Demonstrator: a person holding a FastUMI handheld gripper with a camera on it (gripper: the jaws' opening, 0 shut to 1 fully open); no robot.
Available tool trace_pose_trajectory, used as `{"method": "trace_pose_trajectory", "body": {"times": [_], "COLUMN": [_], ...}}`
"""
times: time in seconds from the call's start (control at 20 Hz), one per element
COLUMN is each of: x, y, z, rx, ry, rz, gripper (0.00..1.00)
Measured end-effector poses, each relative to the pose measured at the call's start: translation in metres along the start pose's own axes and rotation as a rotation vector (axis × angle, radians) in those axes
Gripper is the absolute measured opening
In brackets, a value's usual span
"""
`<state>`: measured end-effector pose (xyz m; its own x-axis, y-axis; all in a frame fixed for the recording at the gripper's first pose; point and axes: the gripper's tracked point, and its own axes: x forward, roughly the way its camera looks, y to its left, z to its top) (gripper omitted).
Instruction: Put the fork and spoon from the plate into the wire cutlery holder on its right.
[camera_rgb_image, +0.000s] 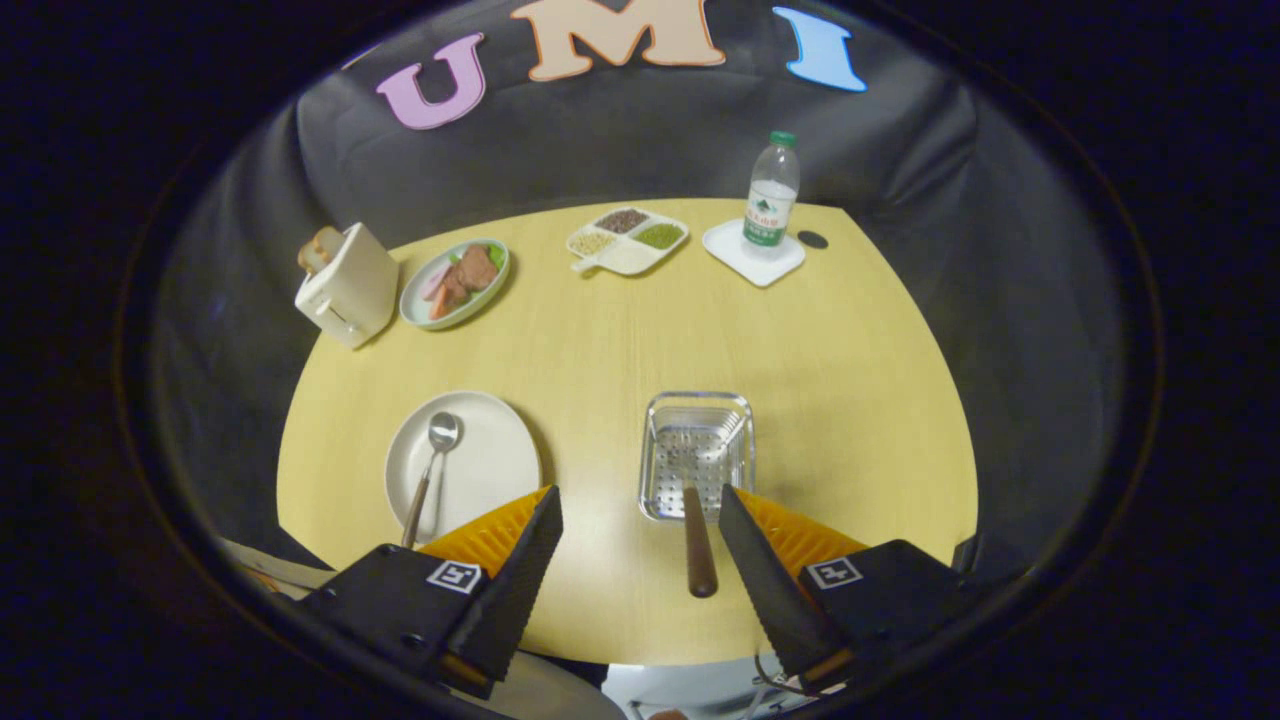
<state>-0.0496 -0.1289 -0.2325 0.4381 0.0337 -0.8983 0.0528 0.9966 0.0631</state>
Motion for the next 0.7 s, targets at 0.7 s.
{"method": "trace_pose_trajectory", "body": {"times": [0.7], "x": [-0.003], "y": [0.105], "z": [0.028], "rx": [-0.117], "ry": [-0.289], "rz": [0.109], "gripper": [1.0]}}
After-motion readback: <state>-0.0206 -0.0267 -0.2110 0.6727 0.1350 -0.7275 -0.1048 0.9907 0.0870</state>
